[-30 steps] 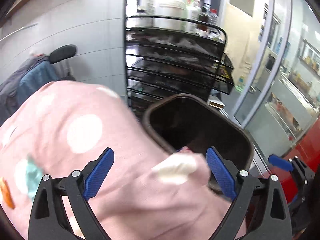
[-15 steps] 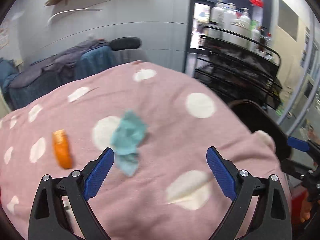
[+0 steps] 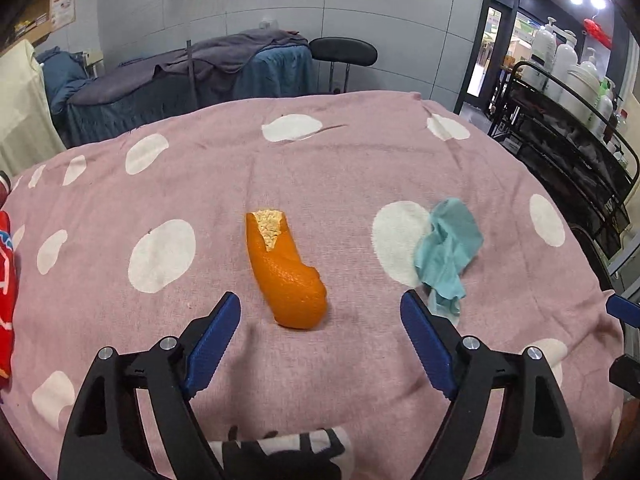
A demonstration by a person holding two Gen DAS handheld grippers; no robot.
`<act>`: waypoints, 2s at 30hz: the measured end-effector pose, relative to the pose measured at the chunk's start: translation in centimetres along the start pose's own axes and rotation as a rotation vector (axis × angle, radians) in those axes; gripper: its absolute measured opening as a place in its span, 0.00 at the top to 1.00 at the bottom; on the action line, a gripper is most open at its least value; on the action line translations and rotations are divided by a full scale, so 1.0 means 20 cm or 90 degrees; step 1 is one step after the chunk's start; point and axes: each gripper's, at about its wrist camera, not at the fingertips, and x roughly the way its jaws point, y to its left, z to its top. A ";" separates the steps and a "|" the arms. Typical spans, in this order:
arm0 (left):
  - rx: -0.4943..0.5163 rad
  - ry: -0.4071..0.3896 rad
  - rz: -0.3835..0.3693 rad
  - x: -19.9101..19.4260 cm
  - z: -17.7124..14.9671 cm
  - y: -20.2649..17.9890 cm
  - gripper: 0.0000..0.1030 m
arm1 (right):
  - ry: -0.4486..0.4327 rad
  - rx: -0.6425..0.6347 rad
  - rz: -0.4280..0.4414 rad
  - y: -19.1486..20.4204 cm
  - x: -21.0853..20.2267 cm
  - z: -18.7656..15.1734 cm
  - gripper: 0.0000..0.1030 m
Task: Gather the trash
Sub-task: 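Move both tools back over the bedspread toward the orange peel and teal cloth, then grasp the orange peel with the left tool while the right tool grasps the teal cloth, then carry the teal cloth into the brown bin and open the right tool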
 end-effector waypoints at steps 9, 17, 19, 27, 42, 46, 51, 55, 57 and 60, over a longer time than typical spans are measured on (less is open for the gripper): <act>-0.015 0.029 0.000 0.13 0.04 0.09 0.35 | 0.059 -0.007 0.028 0.09 0.23 0.12 0.06; -0.042 0.007 -0.010 0.08 0.04 0.14 0.71 | 0.109 0.016 0.045 0.10 0.43 0.20 0.06; -0.049 0.004 -0.016 0.07 0.03 0.15 0.72 | 0.122 0.019 0.041 0.11 0.48 0.22 0.06; -0.056 -0.037 -0.011 -0.10 -0.04 0.18 0.73 | 0.178 0.046 0.050 0.12 0.70 0.28 0.15; -0.055 -0.068 -0.033 -0.29 -0.18 0.10 0.73 | 0.171 0.104 0.053 0.05 0.79 0.29 0.82; -0.055 -0.070 -0.030 -0.31 -0.20 0.09 0.73 | 0.138 0.086 0.049 0.08 0.70 0.30 0.85; -0.049 -0.072 -0.036 -0.35 -0.22 0.05 0.73 | 0.094 0.070 0.066 0.12 0.55 0.30 0.85; -0.045 -0.073 -0.048 -0.36 -0.23 0.00 0.73 | 0.056 0.053 0.071 0.13 0.40 0.27 0.85; -0.038 -0.076 -0.057 -0.38 -0.24 -0.03 0.73 | 0.036 0.044 0.068 0.13 0.31 0.25 0.85; -0.028 -0.075 -0.073 -0.39 -0.24 -0.09 0.73 | 0.012 0.037 0.060 0.12 0.21 0.22 0.85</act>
